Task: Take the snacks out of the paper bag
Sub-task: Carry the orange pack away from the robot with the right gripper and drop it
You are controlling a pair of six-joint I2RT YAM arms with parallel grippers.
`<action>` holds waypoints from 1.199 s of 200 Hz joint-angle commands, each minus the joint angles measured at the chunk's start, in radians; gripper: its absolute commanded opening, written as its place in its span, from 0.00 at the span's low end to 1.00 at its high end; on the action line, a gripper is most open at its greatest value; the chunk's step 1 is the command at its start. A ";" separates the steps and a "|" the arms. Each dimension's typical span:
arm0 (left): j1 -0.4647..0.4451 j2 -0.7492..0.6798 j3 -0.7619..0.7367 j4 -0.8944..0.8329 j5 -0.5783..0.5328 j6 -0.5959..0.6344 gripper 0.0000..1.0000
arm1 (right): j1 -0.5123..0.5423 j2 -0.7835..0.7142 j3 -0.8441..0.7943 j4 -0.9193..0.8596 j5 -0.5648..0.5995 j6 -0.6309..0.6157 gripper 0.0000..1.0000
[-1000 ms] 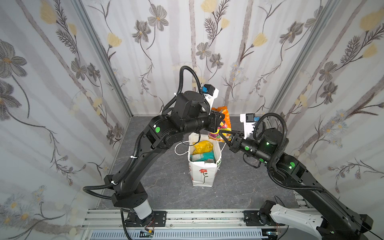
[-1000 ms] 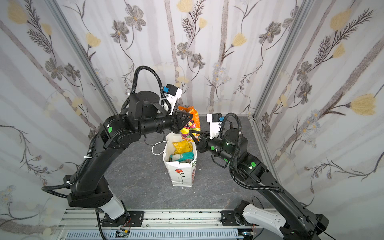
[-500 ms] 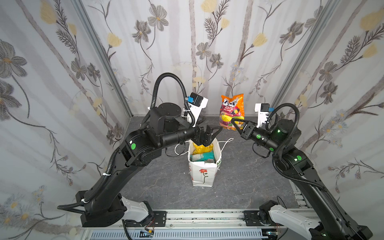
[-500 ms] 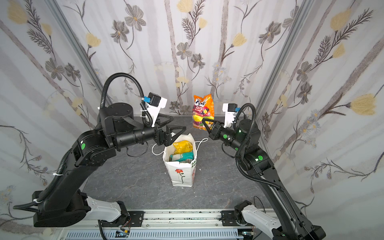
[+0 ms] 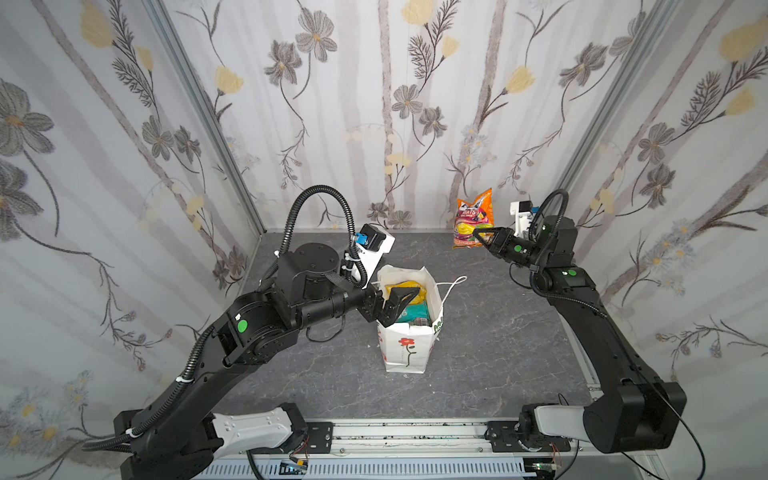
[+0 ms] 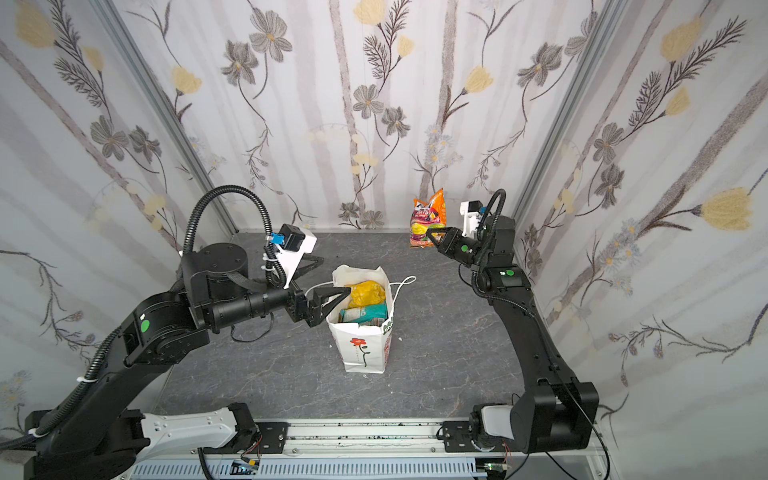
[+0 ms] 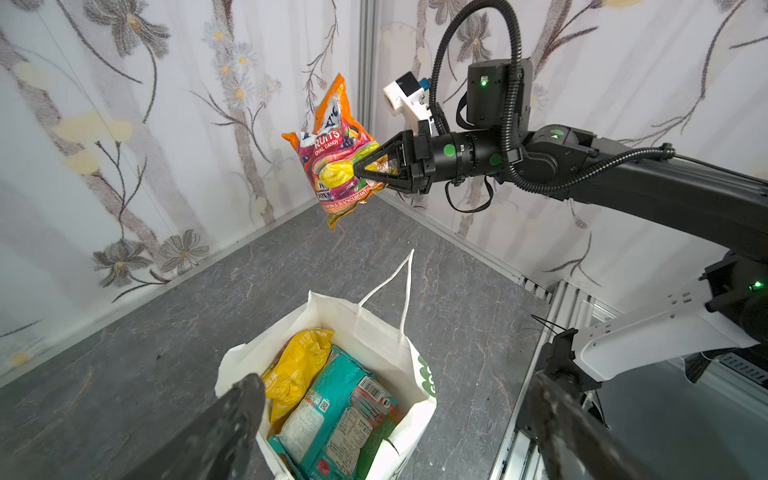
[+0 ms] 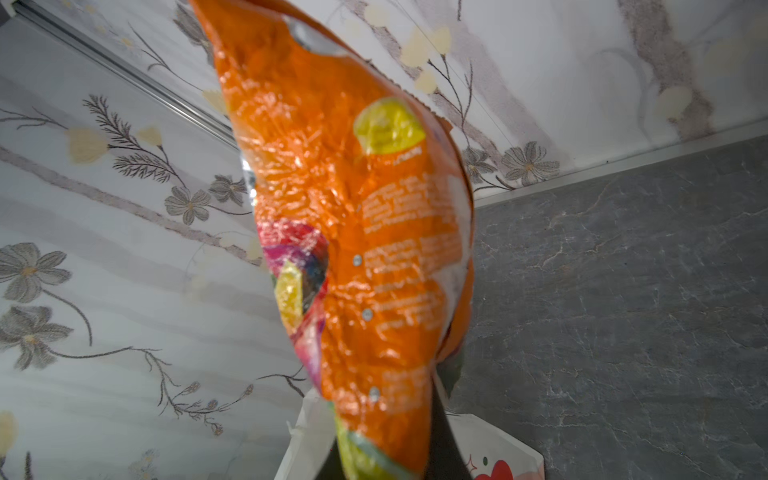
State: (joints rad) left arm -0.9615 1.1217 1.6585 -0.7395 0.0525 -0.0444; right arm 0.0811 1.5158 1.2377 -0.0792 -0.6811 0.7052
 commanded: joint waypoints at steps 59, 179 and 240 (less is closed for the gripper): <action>0.000 -0.020 -0.021 -0.024 -0.073 0.006 1.00 | -0.038 0.441 0.110 0.066 -0.068 -0.064 0.00; 0.000 -0.015 -0.031 -0.082 -0.153 -0.027 1.00 | -0.018 0.859 0.375 -0.033 -0.017 -0.075 0.19; 0.000 0.002 -0.036 -0.085 -0.164 -0.035 1.00 | 0.005 0.844 0.424 -0.214 0.195 -0.189 0.49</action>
State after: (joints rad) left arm -0.9615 1.1191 1.6245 -0.8299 -0.0872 -0.0643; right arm 0.0746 2.3798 1.6455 -0.2142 -0.6094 0.5903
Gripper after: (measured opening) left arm 0.997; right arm 0.460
